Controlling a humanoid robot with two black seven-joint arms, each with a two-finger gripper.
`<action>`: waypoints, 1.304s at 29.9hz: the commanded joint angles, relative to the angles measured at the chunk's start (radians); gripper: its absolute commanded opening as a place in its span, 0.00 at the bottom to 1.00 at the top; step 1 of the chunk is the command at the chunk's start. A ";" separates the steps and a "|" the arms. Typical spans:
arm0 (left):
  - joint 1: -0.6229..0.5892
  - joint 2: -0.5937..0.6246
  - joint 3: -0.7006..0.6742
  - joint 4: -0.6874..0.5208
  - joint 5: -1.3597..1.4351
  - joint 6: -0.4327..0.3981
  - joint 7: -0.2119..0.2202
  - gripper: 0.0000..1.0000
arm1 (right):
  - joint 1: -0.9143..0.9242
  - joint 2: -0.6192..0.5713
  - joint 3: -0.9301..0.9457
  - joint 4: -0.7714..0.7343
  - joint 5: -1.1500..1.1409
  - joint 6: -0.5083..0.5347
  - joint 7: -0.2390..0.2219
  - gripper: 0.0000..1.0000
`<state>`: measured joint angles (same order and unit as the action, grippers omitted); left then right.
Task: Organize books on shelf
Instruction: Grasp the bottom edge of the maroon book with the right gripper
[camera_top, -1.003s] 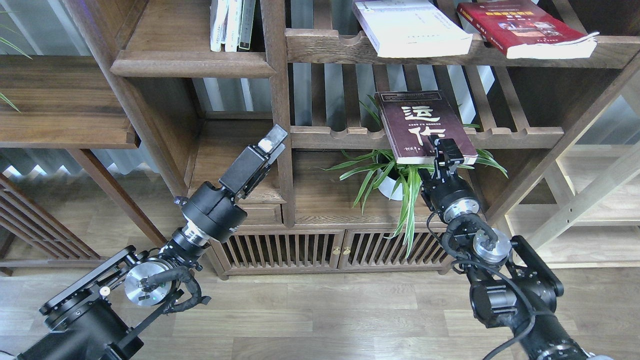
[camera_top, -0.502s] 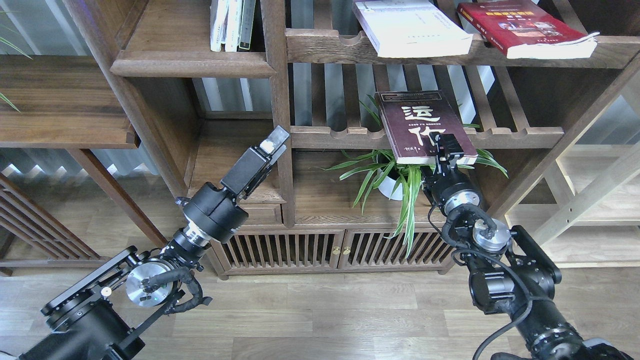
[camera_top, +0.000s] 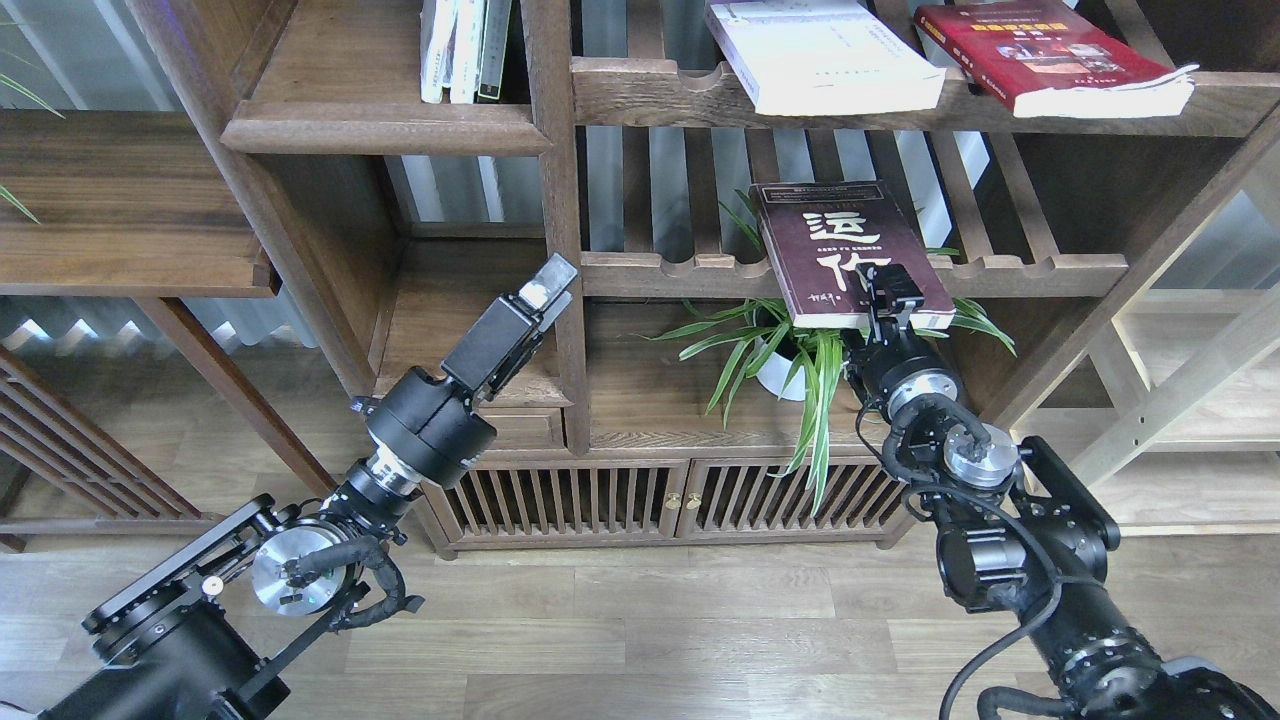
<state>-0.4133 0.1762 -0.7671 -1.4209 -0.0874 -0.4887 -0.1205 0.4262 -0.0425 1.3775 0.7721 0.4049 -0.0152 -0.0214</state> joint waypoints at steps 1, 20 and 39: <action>0.005 -0.001 0.002 0.002 0.000 0.000 -0.001 0.99 | 0.002 0.000 0.000 -0.004 0.000 0.001 0.000 0.86; 0.010 -0.001 0.000 0.019 0.000 0.000 -0.001 0.99 | 0.033 0.010 0.002 -0.033 0.002 0.011 0.003 0.75; 0.019 -0.001 0.005 0.020 0.000 0.000 -0.005 0.99 | 0.031 0.035 0.002 -0.060 0.003 0.119 0.005 0.39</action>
<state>-0.3943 0.1750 -0.7639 -1.4010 -0.0874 -0.4887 -0.1256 0.4586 -0.0162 1.3789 0.7276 0.4072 0.0600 -0.0168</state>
